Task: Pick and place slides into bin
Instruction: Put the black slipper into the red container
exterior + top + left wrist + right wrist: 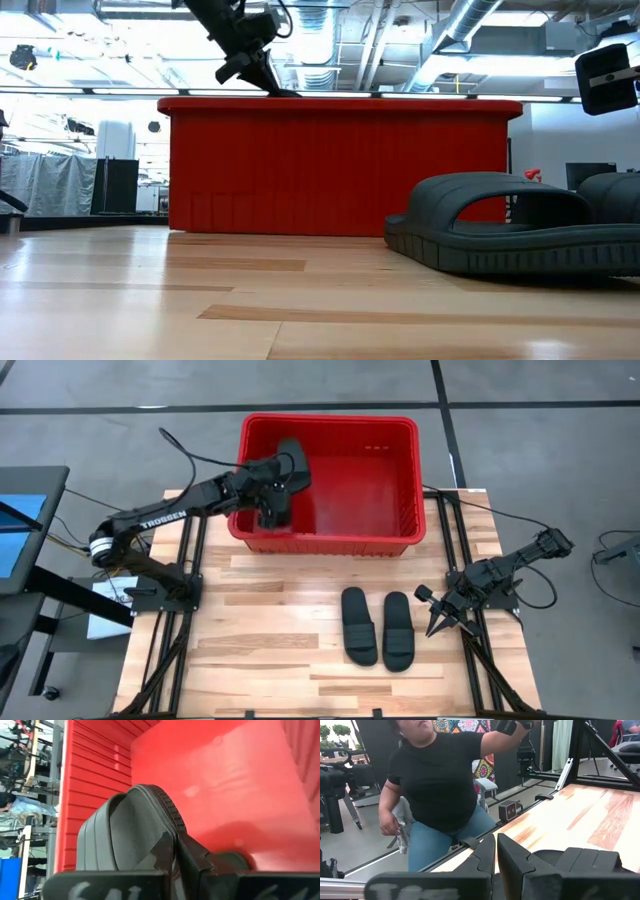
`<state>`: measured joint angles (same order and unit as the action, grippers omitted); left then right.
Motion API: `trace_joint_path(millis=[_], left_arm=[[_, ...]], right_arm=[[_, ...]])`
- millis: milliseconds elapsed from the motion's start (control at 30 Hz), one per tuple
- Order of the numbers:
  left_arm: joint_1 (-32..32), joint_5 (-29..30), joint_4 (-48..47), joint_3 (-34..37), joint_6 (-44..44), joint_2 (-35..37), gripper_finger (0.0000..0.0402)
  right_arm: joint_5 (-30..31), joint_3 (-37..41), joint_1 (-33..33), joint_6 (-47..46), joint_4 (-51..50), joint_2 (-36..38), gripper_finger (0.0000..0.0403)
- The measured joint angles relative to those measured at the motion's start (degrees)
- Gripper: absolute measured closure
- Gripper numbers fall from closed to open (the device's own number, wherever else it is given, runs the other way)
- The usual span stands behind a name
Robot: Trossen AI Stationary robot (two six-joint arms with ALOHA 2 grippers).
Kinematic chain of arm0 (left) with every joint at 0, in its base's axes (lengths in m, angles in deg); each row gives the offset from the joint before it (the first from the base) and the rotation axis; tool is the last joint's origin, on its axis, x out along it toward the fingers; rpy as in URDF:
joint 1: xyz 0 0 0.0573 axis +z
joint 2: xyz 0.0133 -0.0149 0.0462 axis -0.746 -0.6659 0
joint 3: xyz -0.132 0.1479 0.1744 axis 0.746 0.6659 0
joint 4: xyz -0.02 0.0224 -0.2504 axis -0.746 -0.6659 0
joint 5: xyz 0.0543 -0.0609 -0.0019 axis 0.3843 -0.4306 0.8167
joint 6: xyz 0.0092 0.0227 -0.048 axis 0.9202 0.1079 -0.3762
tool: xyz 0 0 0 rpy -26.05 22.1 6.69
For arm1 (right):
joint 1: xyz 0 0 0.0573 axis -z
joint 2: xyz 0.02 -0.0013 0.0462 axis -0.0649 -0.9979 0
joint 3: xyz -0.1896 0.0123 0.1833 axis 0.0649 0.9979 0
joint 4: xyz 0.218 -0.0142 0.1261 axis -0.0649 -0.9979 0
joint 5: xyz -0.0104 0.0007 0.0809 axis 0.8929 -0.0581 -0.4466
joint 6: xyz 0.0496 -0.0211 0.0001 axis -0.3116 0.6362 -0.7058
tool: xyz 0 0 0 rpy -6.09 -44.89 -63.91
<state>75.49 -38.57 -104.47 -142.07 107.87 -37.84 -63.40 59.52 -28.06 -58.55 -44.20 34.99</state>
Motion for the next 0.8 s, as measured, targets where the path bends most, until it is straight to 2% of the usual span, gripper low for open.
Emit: trace_joint_path(millis=[267,533,800], left_arm=[[1.59,-0.31,2.30,-0.07,4.29,-4.56,0.0401],[3.22,-1.55,3.07,-0.05,4.49,-9.93,0.0401],[4.35,-3.02,1.90,-0.05,4.06,-12.43,0.0401]], right_arm=[[0.01,0.00,0.01,0.00,0.01,0.02,0.0392],[0.00,0.00,0.00,0.00,0.01,0.02,0.0392],[0.00,0.00,0.02,0.00,0.02,0.00,0.0392]])
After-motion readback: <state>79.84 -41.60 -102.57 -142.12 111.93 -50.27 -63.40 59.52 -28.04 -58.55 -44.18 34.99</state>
